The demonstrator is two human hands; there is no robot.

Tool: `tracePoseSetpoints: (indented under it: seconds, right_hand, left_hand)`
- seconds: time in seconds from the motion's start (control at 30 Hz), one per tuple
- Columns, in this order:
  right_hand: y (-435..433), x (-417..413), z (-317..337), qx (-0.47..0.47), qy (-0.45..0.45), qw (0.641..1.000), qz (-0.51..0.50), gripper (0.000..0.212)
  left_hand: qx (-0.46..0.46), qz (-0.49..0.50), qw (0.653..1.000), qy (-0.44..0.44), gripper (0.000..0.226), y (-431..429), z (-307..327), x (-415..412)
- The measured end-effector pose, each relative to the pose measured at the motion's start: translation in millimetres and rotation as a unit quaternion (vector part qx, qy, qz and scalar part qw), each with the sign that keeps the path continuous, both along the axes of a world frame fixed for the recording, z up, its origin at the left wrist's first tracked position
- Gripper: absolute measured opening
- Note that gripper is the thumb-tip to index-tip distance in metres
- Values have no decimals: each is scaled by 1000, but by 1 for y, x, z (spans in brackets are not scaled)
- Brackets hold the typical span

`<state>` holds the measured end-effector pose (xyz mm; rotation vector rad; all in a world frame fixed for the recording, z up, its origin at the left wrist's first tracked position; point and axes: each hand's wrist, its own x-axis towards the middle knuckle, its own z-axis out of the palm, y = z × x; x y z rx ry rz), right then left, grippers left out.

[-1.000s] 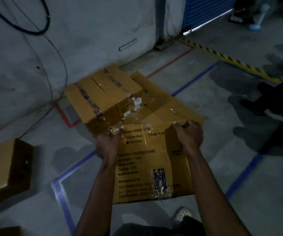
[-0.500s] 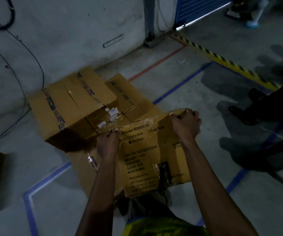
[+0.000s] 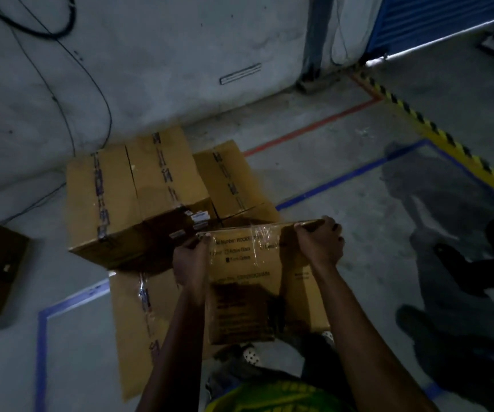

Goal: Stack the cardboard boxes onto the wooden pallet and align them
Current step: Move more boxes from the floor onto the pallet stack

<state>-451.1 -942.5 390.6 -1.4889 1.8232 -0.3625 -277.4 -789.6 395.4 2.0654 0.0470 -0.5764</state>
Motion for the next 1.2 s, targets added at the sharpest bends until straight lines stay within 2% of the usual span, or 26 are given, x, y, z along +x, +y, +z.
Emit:
tracePoseSetpoints:
  seconds: [0.1, 0.27, 0.37, 0.47, 0.7, 0.83, 0.93, 0.97, 1.1, 1.2]
  right_hand:
    - [-37, 0, -5, -4, 15, 999, 40, 77]
    - [-96, -5, -17, 50, 0, 994, 98, 80]
    - [-105, -4, -26, 102, -8, 990, 101, 92]
    - [-107, 1, -26, 77, -6, 992, 104, 93]
    - [-128, 25, -8, 20, 22, 995, 97, 91]
    - [-140, 40, 6, -48, 14, 996, 76, 92]
    - [-155, 52, 15, -110, -7, 992, 63, 82]
    - [-163, 58, 17, -131, -25, 989, 57, 78]
    - [-200, 85, 6, -178, -118, 976, 39, 71]
    - [-230, 103, -18, -150, -230, 961, 43, 68]
  left_hand:
    - [-23, 22, 999, -21, 47, -33, -2, -14]
    - [9, 133, 991, 6, 75, -76, -7, -29]
    - [81, 155, 984, 21, 74, -94, -4, -36]
    - [110, 163, 980, 29, 78, -106, -2, -37]
    - [116, 141, 983, 8, 77, -129, -3, -9]
    - [69, 128, 989, 7, 70, -147, -1, 17]
    - [15, 136, 991, 6, 57, -168, 6, 27]
    - [-17, 143, 990, 1, 55, -176, 8, 32]
    - [-158, 148, 976, 5, 68, -199, -1, 63]
    - [-250, 156, 956, 2, 51, -217, -22, 90]
